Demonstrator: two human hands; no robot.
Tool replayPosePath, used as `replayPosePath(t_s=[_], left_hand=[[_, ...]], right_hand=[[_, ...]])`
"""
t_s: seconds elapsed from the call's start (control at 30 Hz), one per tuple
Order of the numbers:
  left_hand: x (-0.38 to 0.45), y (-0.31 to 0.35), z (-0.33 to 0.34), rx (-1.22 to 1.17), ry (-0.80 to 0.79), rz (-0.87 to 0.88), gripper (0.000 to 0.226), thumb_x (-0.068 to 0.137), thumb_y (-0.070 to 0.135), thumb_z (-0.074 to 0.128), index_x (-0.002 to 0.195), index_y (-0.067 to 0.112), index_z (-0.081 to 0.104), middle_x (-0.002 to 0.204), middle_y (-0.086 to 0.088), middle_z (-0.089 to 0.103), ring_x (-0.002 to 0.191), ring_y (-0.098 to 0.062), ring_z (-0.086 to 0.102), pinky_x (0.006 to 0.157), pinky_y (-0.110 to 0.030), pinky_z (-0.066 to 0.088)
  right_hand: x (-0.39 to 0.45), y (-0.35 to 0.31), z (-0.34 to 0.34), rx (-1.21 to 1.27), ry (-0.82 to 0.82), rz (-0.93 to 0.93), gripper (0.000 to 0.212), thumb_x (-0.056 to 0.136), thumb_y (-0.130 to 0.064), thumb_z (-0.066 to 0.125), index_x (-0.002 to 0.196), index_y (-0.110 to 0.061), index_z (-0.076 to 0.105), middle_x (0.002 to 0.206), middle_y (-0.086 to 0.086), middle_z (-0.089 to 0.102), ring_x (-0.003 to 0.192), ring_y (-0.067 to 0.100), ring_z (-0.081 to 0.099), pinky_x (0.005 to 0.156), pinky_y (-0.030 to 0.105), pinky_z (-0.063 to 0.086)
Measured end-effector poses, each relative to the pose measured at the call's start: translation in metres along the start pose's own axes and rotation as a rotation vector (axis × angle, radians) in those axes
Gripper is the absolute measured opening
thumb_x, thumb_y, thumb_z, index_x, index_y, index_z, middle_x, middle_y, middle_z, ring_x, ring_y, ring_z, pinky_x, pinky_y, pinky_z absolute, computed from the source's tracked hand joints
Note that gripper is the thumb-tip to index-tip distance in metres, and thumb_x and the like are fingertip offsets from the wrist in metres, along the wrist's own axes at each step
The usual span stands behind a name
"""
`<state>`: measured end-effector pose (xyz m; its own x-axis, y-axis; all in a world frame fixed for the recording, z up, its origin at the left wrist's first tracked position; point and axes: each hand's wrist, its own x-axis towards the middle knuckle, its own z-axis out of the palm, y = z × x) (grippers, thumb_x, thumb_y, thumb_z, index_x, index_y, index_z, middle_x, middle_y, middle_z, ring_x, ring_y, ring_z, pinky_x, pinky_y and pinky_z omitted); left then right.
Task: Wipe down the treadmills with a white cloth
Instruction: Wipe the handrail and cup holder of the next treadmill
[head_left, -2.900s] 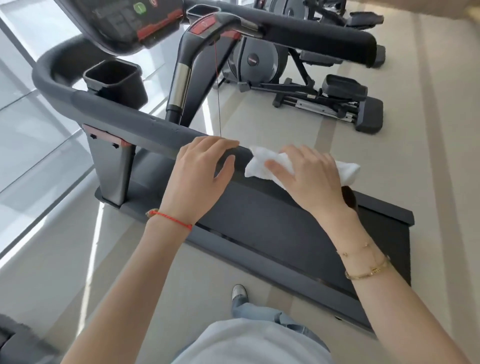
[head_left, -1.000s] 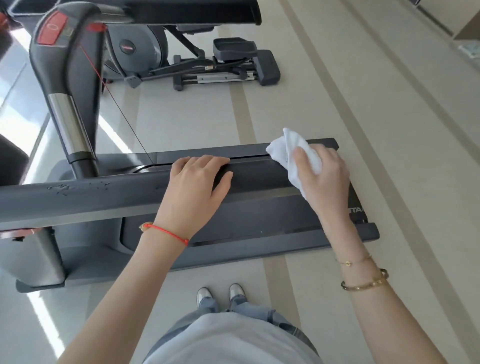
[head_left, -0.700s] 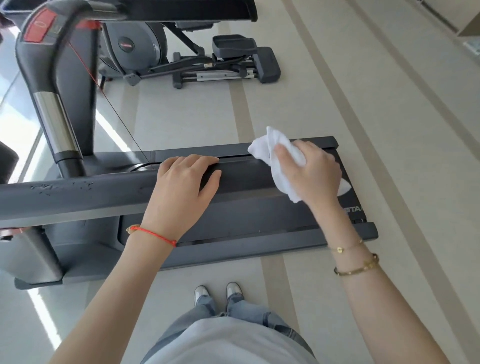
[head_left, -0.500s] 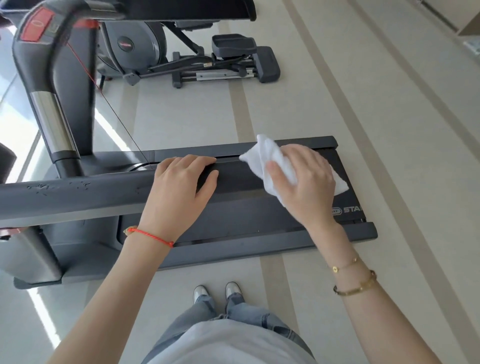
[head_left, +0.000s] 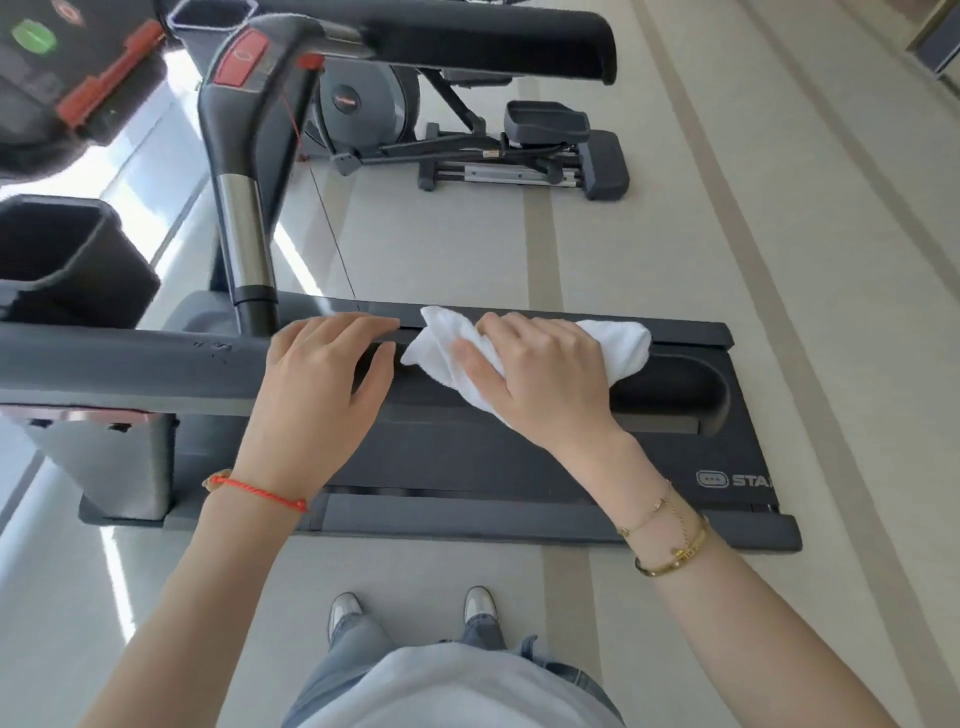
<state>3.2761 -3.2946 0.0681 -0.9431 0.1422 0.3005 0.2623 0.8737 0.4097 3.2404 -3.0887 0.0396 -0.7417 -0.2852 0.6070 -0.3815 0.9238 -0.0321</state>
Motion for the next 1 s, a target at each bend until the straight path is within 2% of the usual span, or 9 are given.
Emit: replayPosePath(t_s=[0.2,0.37,0.53,0.67,0.73,0.83,0.9,1.0], left_hand=[[-0.016,-0.078,-0.041,0.040,0.084,-0.104,0.024,0.097,0.013,0.053,0.115,0.012,0.068,0.113,-0.004,0.070,0.106,-0.030,0.063,0.101,-0.053,0.040],[-0.024,-0.141,-0.075,0.071,0.130,-0.124,0.024,0.095,0.009,0.054,0.115,0.011,0.068,0.109,-0.006,0.070,0.105,-0.030,0.063,0.098,-0.054,0.043],[-0.029,-0.188,-0.099,0.070,0.078,-0.115,0.025,0.096,0.011,0.053,0.115,0.011,0.068,0.111,-0.004,0.070,0.109,-0.029,0.062,0.101,-0.053,0.041],[-0.031,-0.210,-0.106,0.053,0.046,-0.070,0.022,0.096,0.011,0.055,0.113,0.013,0.069,0.112,-0.002,0.069,0.110,-0.027,0.061,0.104,-0.049,0.039],[-0.031,-0.218,-0.108,0.040,0.037,-0.057,0.022,0.096,0.013,0.055,0.113,0.014,0.069,0.113,0.000,0.069,0.112,-0.025,0.060,0.105,-0.046,0.037],[-0.030,-0.232,-0.112,0.024,0.030,-0.057,0.022,0.097,0.014,0.055,0.115,0.015,0.068,0.114,0.000,0.068,0.112,-0.024,0.059,0.107,-0.045,0.036],[-0.031,-0.241,-0.114,0.018,0.016,-0.034,0.022,0.097,0.012,0.055,0.114,0.013,0.068,0.113,-0.001,0.069,0.110,-0.025,0.060,0.106,-0.045,0.036],[-0.033,-0.251,-0.116,0.002,-0.009,0.002,0.022,0.094,0.002,0.054,0.109,0.010,0.067,0.110,-0.003,0.069,0.107,-0.026,0.060,0.104,-0.036,0.033]], right_hand=[[0.021,-0.057,0.021,0.009,0.032,-0.012,0.053,0.101,-0.046,0.030,0.067,-0.015,0.055,0.055,-0.002,0.052,0.048,0.020,0.046,0.051,0.031,0.035],[0.050,-0.135,0.045,0.028,0.043,-0.056,0.054,0.102,-0.046,0.028,0.073,-0.015,0.061,0.059,-0.001,0.056,0.050,0.019,0.050,0.054,0.029,0.034],[0.075,-0.201,0.065,0.058,0.027,-0.105,0.055,0.102,-0.049,0.027,0.083,-0.016,0.067,0.069,-0.001,0.063,0.058,0.018,0.057,0.058,0.027,0.040],[0.063,-0.199,0.064,0.096,0.046,-0.169,0.044,0.102,-0.047,0.039,0.096,-0.016,0.070,0.085,-0.001,0.068,0.073,0.021,0.063,0.069,0.034,0.049],[0.055,-0.191,0.059,0.046,0.053,-0.104,0.040,0.101,-0.046,0.043,0.094,-0.017,0.070,0.084,-0.002,0.068,0.073,0.022,0.061,0.070,0.036,0.047],[0.065,-0.205,0.060,-0.031,0.059,0.109,0.044,0.100,-0.044,0.040,0.077,-0.016,0.065,0.068,0.000,0.062,0.062,0.024,0.054,0.063,0.036,0.042],[0.080,-0.236,0.070,-0.016,0.044,0.111,0.044,0.100,-0.043,0.040,0.075,-0.015,0.063,0.065,0.001,0.059,0.060,0.023,0.052,0.062,0.035,0.040],[0.088,-0.279,0.084,0.007,0.024,0.016,0.044,0.101,-0.044,0.039,0.084,-0.016,0.067,0.074,0.001,0.062,0.067,0.022,0.053,0.065,0.035,0.041]])
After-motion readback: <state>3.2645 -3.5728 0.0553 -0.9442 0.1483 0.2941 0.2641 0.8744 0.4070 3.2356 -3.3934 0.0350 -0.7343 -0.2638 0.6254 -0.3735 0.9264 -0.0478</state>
